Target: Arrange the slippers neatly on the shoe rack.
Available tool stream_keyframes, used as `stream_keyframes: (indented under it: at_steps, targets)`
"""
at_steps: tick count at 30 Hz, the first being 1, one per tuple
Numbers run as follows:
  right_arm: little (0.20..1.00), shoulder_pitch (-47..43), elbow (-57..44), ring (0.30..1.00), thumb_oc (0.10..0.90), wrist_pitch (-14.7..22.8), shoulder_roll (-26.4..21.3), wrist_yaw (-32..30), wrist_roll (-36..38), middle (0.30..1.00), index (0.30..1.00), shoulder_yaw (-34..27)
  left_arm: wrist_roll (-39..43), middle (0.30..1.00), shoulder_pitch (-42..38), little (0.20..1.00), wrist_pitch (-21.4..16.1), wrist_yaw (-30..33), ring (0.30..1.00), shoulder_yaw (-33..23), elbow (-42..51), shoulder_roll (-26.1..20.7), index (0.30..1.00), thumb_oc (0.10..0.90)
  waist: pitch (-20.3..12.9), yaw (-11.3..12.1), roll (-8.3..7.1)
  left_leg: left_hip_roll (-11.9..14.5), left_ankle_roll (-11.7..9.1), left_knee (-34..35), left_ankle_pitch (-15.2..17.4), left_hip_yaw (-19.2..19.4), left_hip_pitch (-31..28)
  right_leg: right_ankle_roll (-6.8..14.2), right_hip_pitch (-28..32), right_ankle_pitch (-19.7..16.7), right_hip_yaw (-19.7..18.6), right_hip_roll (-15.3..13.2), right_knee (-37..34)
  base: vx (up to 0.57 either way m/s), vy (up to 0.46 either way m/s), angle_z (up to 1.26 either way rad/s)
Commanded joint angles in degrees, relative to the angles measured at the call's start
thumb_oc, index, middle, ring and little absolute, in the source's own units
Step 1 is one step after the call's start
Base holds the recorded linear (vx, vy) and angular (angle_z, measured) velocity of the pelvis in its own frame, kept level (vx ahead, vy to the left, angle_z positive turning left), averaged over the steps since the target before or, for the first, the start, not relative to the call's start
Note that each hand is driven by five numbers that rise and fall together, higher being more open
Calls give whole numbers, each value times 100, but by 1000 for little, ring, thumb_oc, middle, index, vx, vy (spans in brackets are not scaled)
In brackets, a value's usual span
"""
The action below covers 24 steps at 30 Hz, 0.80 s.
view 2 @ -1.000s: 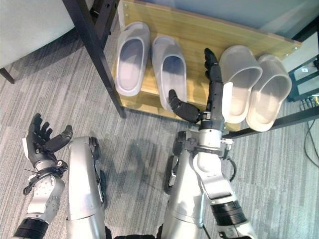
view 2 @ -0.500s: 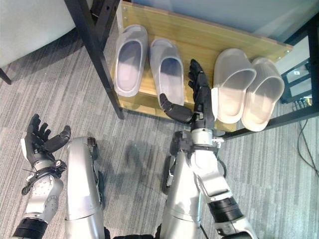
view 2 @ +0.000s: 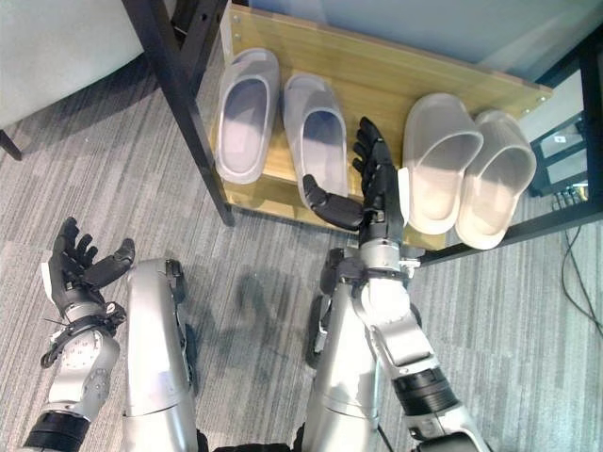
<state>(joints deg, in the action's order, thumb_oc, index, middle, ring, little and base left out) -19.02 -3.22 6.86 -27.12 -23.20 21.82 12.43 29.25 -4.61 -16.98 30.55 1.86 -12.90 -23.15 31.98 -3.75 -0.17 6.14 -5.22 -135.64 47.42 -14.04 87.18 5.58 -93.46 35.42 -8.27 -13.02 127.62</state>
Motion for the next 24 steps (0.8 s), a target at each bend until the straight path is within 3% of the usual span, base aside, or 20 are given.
stream_keyframes:
  at_steps: [1,11,24]
  targets:
    - [900,-109,286,900,800,12,-50,386,673,900,900,785,-118,900,-405,900,-292,-176,900,303,633,-98,900,800,-218,421,108,-287,41,163,-307,-340,277,-97,351,712,-314,-138,323,0,0,0]
    - [900,-900,246,900,800,48,-534,795,1486,900,900,1401,198,900,-510,900,-386,-286,900,271,947,-209,900,800,-218,494,118,-262,-16,195,-335,-377,277,-78,351,683,-319,-129,306,-6,-2,-3]
    - [900,-1213,246,900,800,265,-361,763,1440,900,900,1416,69,900,-523,900,-369,-272,900,441,789,-174,900,800,-218,505,166,-271,-6,246,-394,-383,277,-74,351,646,-300,-127,273,-1,1,-1]
